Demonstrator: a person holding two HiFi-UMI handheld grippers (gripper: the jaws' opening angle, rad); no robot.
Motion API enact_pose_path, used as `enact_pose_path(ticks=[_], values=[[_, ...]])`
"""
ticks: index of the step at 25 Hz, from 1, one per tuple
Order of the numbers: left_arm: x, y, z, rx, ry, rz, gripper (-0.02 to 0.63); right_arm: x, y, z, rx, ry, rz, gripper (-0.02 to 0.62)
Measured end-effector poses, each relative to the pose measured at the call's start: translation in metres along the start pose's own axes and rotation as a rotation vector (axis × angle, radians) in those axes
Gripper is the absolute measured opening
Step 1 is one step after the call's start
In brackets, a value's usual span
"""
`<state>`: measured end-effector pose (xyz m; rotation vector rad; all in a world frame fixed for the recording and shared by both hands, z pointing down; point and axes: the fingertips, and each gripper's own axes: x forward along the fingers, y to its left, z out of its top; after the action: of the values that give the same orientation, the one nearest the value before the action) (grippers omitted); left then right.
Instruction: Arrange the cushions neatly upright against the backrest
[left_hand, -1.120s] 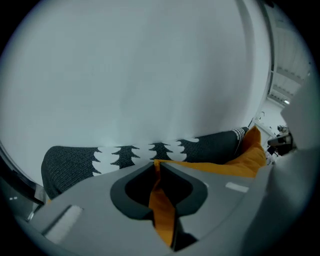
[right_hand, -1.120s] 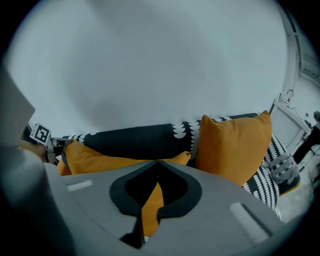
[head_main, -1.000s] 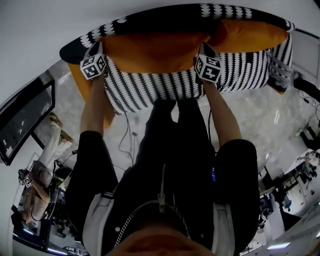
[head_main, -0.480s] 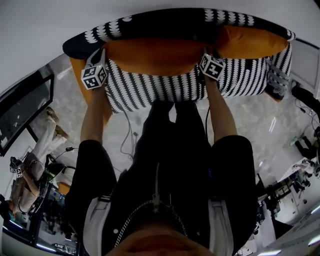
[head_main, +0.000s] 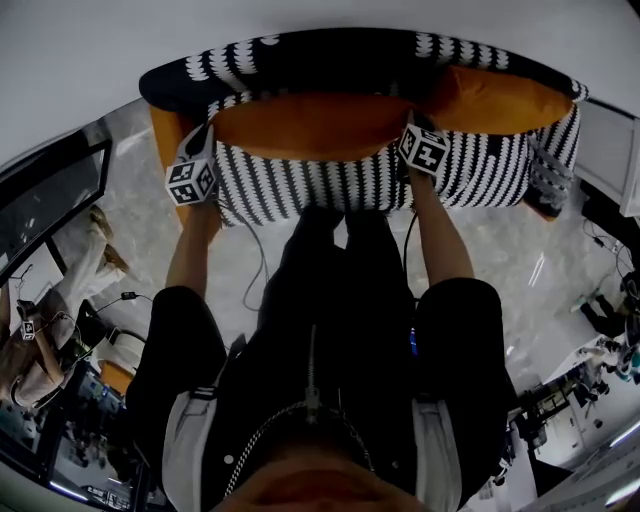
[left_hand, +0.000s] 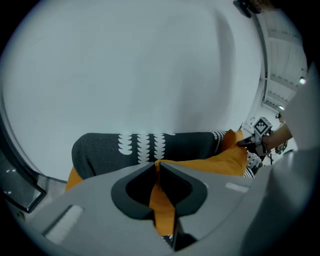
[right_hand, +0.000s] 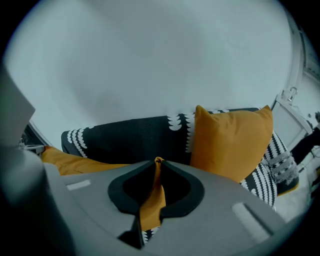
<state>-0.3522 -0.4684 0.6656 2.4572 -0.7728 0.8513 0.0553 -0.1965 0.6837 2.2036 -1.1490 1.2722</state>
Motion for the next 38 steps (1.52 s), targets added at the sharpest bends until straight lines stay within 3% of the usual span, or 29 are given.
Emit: enact_pose_path(ticks=[5,11,18,20,24,28,32,38], values=[[-0.01,0.011,-0.009,-0.051,-0.006,0.034,0.038,0.009,0.018,0.016,-0.061,-0.013,0.059,0.034],[0.0,0.03,0.008,-0.071,-0.022,0.061,0.039,0.028,0.034,0.043,-0.096,-0.024,0.081,0.035],[0.026,0.05,0.033,-0.106,-0.045,0.107,0.046,0.039,0.043,0.057,-0.06,-0.012,0.056,0.044],[0.031,0.052,0.032,-0.125,-0.034,0.114,0.055,0.04,0.043,0.055,-0.048,0.005,0.057,0.087],[0.021,0.052,0.038,-0.108,-0.073,0.14,0.119,0.027,0.041,0.061,-0.045,-0.044,0.048,0.124],[-0.011,0.05,0.029,-0.128,-0.113,0.185,0.13,-0.01,0.038,0.059,-0.016,-0.121,0.059,0.096],[-0.048,0.03,0.015,-0.128,-0.143,0.193,0.13,-0.062,0.044,0.046,0.032,-0.196,0.108,0.004],[-0.066,-0.054,-0.002,-0.085,-0.172,0.14,0.127,-0.123,0.019,0.013,-0.068,-0.216,0.073,0.003]])
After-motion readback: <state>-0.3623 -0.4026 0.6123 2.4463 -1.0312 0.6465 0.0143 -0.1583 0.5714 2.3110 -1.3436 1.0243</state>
